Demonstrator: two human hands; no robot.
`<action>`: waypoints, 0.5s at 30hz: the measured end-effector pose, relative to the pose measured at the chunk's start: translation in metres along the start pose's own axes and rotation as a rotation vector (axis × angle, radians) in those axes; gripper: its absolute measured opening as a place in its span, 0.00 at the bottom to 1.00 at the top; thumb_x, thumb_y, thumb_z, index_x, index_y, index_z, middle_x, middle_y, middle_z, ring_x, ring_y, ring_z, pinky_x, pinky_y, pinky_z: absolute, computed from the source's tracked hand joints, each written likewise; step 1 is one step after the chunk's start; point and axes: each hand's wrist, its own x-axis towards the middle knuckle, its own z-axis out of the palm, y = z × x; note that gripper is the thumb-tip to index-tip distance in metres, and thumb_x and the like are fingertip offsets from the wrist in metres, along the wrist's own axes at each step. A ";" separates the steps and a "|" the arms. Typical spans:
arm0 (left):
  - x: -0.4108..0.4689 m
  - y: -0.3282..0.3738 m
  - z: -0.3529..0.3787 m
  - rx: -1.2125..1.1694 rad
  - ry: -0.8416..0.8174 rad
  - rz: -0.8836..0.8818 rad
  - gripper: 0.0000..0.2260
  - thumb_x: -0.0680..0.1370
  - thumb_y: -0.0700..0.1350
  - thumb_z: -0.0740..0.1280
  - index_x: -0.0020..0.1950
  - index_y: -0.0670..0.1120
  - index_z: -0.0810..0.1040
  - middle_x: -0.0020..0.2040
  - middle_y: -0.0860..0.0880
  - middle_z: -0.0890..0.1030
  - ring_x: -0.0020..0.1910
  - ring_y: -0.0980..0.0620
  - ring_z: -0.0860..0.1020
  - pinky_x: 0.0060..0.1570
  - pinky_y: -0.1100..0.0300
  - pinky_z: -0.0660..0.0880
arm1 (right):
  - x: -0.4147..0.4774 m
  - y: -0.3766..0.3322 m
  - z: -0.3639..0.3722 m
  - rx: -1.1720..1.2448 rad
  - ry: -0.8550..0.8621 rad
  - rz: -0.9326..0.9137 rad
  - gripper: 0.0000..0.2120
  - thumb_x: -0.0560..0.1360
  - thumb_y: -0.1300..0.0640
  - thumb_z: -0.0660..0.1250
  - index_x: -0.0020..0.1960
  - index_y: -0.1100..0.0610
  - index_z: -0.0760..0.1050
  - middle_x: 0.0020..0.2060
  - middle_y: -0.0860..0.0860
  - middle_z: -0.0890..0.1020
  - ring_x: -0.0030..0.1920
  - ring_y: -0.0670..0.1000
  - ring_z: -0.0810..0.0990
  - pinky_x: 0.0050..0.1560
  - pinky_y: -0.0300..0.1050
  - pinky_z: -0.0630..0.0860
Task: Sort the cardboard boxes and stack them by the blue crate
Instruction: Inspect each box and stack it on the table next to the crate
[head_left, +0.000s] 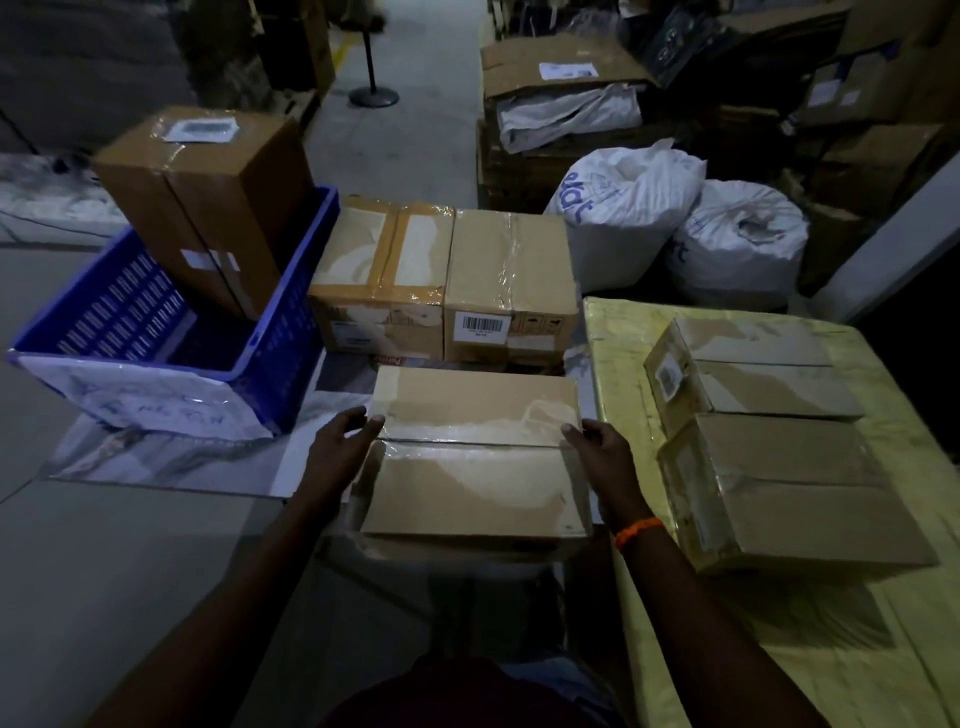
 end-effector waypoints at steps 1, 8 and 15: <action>0.008 0.006 0.004 0.003 -0.017 -0.016 0.17 0.82 0.52 0.67 0.68 0.45 0.78 0.55 0.52 0.82 0.58 0.49 0.81 0.49 0.61 0.76 | 0.005 -0.005 0.003 0.008 -0.020 0.008 0.16 0.79 0.52 0.73 0.63 0.58 0.79 0.56 0.56 0.84 0.57 0.57 0.83 0.61 0.59 0.80; 0.022 0.025 0.013 -0.112 -0.068 -0.136 0.08 0.81 0.49 0.70 0.59 0.51 0.81 0.55 0.47 0.83 0.55 0.48 0.82 0.55 0.48 0.79 | 0.013 -0.032 0.006 0.018 -0.033 0.041 0.20 0.81 0.47 0.69 0.69 0.57 0.76 0.56 0.50 0.79 0.57 0.53 0.78 0.61 0.54 0.77; 0.005 0.043 0.010 -0.311 -0.024 -0.015 0.11 0.81 0.50 0.68 0.62 0.54 0.75 0.59 0.54 0.79 0.57 0.56 0.78 0.48 0.54 0.76 | 0.002 -0.047 -0.016 0.150 0.052 -0.091 0.18 0.81 0.46 0.69 0.66 0.54 0.77 0.60 0.51 0.83 0.62 0.53 0.81 0.64 0.54 0.78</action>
